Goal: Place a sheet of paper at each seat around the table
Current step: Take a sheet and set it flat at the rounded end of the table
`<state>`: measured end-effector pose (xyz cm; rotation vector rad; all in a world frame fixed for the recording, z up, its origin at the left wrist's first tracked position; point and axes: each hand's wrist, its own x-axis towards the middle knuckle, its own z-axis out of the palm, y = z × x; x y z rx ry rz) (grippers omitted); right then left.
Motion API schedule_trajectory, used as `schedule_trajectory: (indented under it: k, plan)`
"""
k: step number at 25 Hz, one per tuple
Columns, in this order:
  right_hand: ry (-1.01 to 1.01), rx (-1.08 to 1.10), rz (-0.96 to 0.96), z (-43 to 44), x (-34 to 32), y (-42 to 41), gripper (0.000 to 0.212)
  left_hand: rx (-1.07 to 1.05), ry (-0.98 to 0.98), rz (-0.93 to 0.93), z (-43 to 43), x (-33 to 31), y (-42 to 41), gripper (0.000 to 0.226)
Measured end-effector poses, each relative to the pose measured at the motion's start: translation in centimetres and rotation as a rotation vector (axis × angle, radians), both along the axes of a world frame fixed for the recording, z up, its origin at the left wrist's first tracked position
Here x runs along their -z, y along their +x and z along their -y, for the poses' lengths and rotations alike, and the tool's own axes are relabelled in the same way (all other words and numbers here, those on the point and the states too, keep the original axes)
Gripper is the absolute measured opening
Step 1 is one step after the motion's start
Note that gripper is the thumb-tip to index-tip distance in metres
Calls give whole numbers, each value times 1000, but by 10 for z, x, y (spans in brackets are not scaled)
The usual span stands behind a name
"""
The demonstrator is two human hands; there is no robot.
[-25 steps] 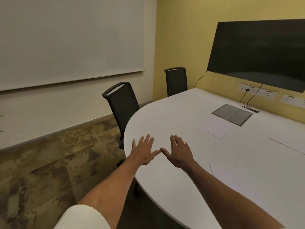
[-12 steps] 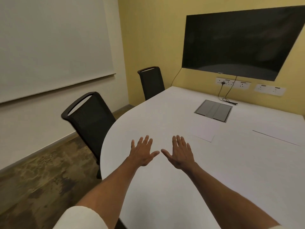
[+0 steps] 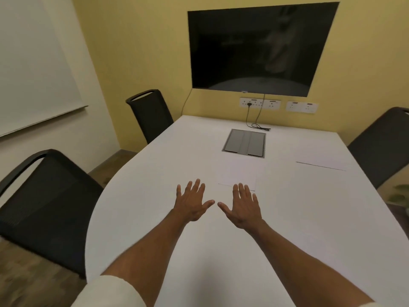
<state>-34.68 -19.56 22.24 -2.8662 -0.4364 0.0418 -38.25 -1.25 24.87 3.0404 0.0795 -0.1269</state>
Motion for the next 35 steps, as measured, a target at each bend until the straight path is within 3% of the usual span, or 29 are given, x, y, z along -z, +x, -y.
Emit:
schedule_trajectory:
  k: [12,35]
  plan:
    - [-41,316,-45,-27,17,83,89,275,-16,-78,-35,42,131,78]
    - [-156,448,-166,11,187,288,94,221,-28,-219,5,200,347,79]
